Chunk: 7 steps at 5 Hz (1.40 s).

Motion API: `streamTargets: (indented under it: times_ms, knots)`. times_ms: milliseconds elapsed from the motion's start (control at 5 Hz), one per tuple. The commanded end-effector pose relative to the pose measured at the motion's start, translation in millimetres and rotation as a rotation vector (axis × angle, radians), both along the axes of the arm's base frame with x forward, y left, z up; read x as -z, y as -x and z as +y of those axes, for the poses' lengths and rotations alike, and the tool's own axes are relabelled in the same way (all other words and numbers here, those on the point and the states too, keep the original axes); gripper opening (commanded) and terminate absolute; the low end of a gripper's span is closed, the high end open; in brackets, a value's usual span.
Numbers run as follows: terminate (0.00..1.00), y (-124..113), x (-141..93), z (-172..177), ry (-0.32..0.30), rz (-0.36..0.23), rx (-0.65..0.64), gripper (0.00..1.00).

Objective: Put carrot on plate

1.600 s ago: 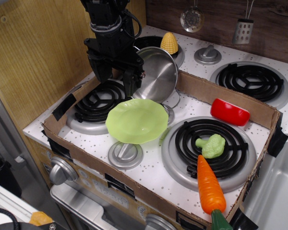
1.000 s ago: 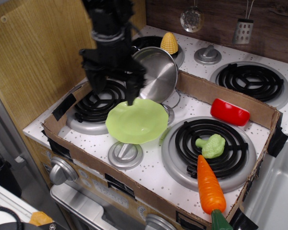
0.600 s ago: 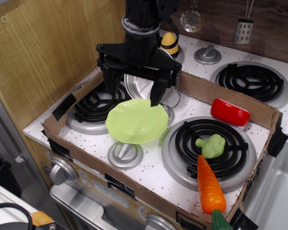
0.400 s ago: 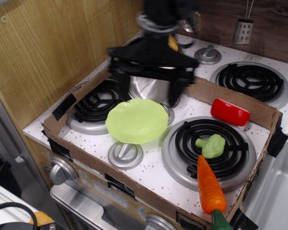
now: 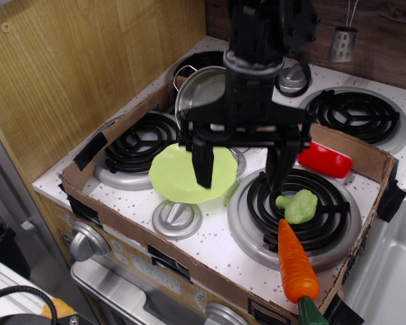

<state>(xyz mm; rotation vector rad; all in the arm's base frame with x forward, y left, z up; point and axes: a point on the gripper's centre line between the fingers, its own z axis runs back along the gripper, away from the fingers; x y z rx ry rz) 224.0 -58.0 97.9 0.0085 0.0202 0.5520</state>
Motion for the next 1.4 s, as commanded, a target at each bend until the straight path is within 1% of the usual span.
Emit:
streamTargets:
  times_ms: [0,200,400,600,800,1200]
  knots:
    - [0.0,9,5,-19,0.115,-0.124,0.026,1.0]
    - [0.0,12,15,-31,0.16,-0.136,0.023,1.0]
    - [0.0,8,24,-40,0.192,-0.176,0.027,1.0]
    - [0.0,1,27,-48,0.247,-0.214,0.049,1.0]
    - [0.0,-4,29,-56,0.251,-0.237,0.057,1.0]
    - [0.0,5,60,-61,0.295,-0.273,0.019,1.0]
